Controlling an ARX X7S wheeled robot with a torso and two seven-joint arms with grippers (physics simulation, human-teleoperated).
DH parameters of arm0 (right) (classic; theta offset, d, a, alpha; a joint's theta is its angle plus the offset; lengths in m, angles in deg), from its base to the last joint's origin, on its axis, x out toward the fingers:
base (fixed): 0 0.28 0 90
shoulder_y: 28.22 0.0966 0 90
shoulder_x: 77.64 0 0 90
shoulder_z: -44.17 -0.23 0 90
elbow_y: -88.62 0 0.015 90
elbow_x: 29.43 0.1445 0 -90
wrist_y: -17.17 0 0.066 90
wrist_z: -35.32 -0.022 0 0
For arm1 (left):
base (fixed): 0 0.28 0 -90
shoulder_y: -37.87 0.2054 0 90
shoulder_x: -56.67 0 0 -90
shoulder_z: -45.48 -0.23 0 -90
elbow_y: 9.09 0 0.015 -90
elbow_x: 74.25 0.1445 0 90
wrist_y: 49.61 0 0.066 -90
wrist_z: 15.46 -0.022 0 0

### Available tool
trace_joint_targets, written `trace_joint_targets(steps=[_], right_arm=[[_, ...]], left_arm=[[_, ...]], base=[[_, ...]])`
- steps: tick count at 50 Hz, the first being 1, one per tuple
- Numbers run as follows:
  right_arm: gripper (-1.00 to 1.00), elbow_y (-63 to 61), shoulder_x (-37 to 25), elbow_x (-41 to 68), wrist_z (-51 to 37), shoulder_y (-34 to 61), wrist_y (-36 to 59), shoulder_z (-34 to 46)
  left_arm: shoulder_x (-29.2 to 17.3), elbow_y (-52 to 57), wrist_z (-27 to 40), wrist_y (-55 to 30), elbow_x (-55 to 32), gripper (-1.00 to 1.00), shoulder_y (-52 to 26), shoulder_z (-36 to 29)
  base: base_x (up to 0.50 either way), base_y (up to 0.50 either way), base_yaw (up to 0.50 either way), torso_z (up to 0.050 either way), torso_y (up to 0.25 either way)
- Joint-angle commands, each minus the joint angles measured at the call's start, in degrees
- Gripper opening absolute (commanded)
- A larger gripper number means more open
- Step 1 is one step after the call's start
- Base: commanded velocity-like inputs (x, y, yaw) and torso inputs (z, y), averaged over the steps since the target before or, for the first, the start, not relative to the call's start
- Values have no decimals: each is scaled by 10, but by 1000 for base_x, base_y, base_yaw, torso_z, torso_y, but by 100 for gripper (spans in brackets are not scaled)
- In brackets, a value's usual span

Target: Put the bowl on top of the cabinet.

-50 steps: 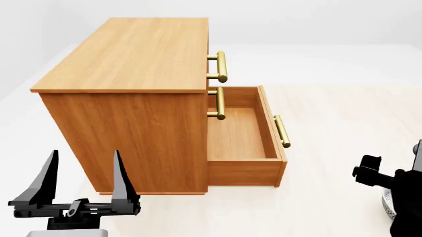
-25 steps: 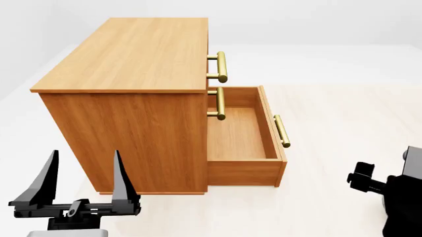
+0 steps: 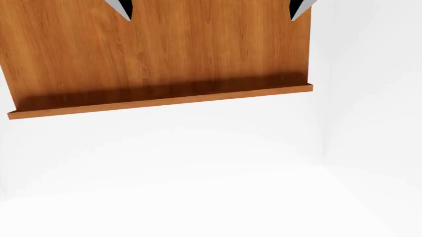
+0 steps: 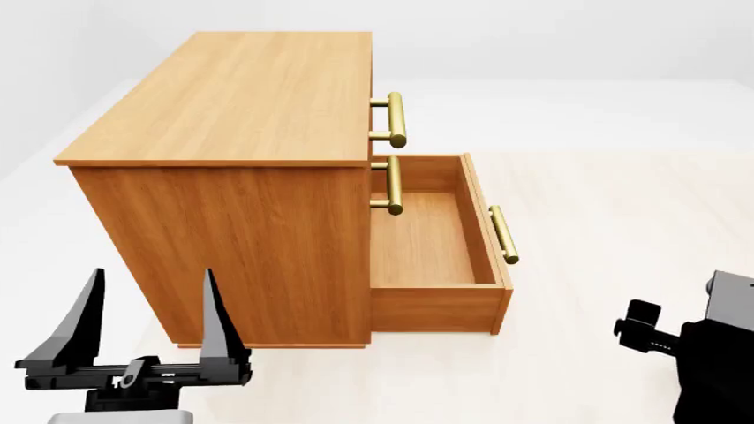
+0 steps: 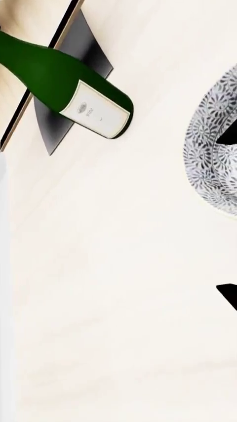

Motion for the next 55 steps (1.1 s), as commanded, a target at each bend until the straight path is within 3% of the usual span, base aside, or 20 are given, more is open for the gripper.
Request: trace_joint_targets(steps=[1,55], right_arm=[[100,17,1,-6,2,0,-9,5],[100,31,-1,-51,-16,-7,-29,60]], left_arm=[[-1,0,2,-1,0,100,0,-1],[-6,-6,9,4,1,100,-3,-8]], base=[[0,0,0,0,0],[0,0,0,0,0]])
